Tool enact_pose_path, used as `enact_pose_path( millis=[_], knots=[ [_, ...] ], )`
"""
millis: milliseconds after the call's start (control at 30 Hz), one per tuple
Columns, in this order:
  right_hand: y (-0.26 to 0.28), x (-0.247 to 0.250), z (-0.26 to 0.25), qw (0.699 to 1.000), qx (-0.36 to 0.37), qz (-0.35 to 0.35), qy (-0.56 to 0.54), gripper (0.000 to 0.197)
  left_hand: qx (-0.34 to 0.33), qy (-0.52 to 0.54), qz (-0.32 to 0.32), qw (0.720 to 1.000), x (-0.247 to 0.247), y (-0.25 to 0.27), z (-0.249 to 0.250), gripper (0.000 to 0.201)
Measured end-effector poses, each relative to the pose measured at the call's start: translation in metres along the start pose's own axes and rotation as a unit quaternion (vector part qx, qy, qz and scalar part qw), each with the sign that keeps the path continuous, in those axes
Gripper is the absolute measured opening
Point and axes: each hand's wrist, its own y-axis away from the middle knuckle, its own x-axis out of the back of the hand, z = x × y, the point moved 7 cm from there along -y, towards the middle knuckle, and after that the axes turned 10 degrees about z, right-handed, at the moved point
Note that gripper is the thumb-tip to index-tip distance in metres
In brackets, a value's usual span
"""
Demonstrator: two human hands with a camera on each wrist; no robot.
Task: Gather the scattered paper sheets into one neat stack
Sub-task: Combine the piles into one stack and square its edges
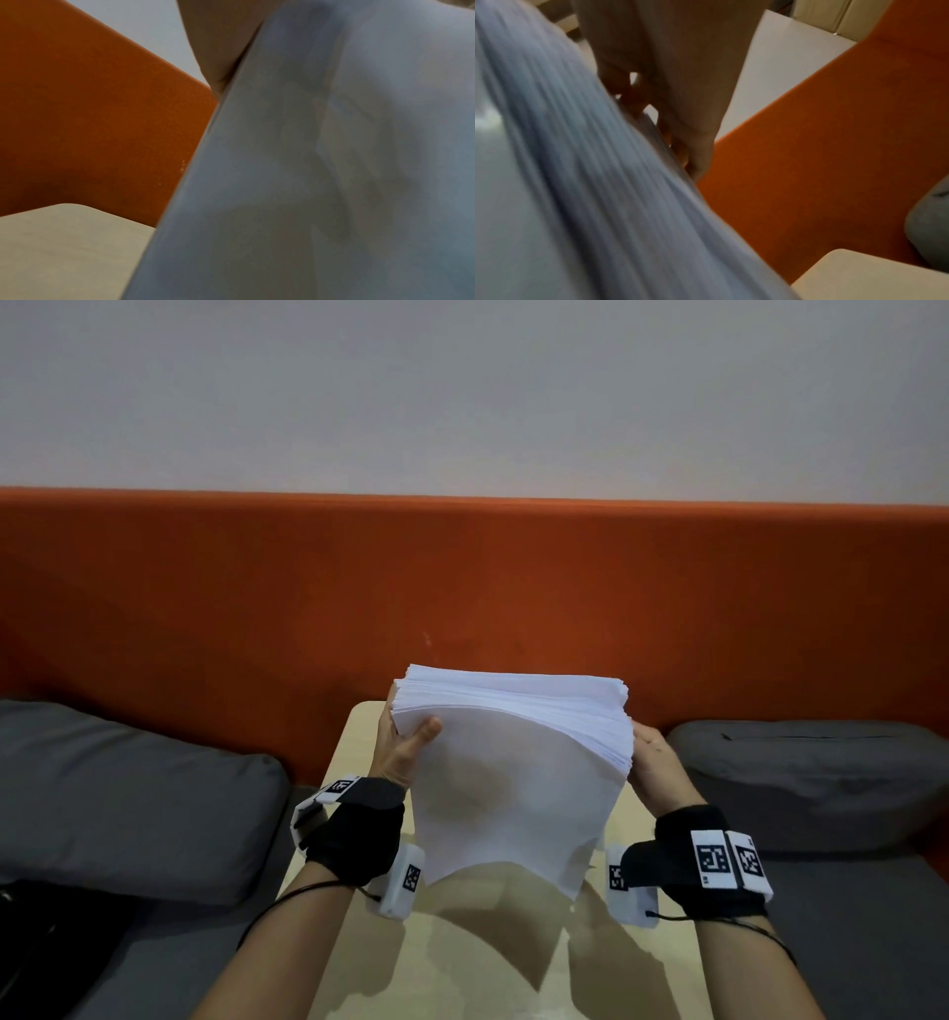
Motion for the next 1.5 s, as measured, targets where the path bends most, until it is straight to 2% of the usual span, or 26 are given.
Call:
enact_pose_path(
  millis=[100,167,233,333,400,467,533,600,667,733,867,967,1033,1200,1300,1333,1367,1433,1500],
  knots=[
    [0.010,0.008,-0.001,0.987,0.045,0.121,-0.094,0.027,-0.006,-0.007,0.015,1.000,0.003,0.000,0.001,0.129],
    [0.017,0.005,0.012,0.979,0.043,0.151,-0.128,0.056,-0.008,-0.014,0.020,1.000,0.002,0.001,0.000,0.128],
    [0.023,-0.013,0.015,0.985,0.052,0.111,-0.122,0.069,0.006,-0.033,0.027,0.999,-0.002,0.003,-0.004,0.107],
    [0.022,-0.025,0.015,0.984,0.051,0.077,-0.150,0.097,-0.006,-0.076,0.062,0.995,-0.004,0.004,-0.002,0.049],
    [0.018,-0.019,0.013,0.986,0.062,0.079,-0.131,0.112,-0.021,-0.097,0.073,0.992,-0.005,0.002,0.000,0.038],
    [0.016,-0.017,0.015,0.994,0.072,0.071,-0.052,0.115,-0.028,-0.098,0.080,0.992,-0.007,0.000,0.002,0.037],
    [0.019,-0.016,0.026,0.996,0.063,0.056,0.014,0.106,-0.027,-0.088,0.084,0.992,-0.007,0.000,0.001,0.034],
    [0.018,-0.011,0.035,0.997,0.027,0.069,0.011,0.086,-0.011,-0.074,0.077,0.994,-0.005,0.001,-0.002,0.031],
    [0.013,-0.011,0.039,0.997,0.008,0.072,-0.013,0.075,0.010,-0.073,0.063,0.995,-0.004,0.005,-0.006,0.028],
    [0.009,-0.016,0.038,0.997,0.008,0.081,-0.016,0.066,0.011,-0.081,0.073,0.994,-0.004,0.009,-0.007,0.023],
    [0.001,-0.025,0.008,0.992,0.050,0.120,-0.006,0.025,-0.032,-0.057,0.098,0.993,-0.008,0.007,0.020,0.022],
    [-0.003,-0.024,-0.023,0.990,0.084,0.109,-0.042,0.024,-0.082,-0.027,0.076,0.993,-0.014,-0.004,0.046,0.024],
    [-0.004,-0.025,-0.033,0.988,0.101,0.101,-0.053,0.031,-0.095,-0.017,0.063,0.993,-0.018,-0.009,0.052,0.030],
    [0.006,-0.028,-0.013,0.994,0.080,0.073,-0.032,0.069,-0.095,-0.056,0.028,0.993,-0.008,-0.002,0.027,0.049],
    [0.004,-0.026,-0.006,0.995,0.073,0.056,-0.032,0.101,-0.085,-0.040,-0.001,0.996,-0.003,-0.002,0.021,0.073],
    [0.002,-0.026,-0.003,0.997,0.056,0.047,-0.036,0.100,-0.082,-0.040,-0.010,0.996,-0.004,-0.003,0.021,0.080],
    [0.001,-0.027,0.001,0.998,0.037,0.039,-0.042,0.088,-0.083,-0.044,-0.014,0.995,-0.004,-0.004,0.021,0.082],
    [0.001,-0.030,-0.002,0.998,0.027,0.029,-0.049,0.060,-0.080,-0.047,-0.012,0.996,-0.006,-0.006,0.021,0.070],
    [0.001,-0.033,-0.007,0.998,0.027,0.022,-0.056,0.056,-0.075,-0.053,-0.003,0.996,-0.004,-0.008,0.019,0.055]
  ],
)
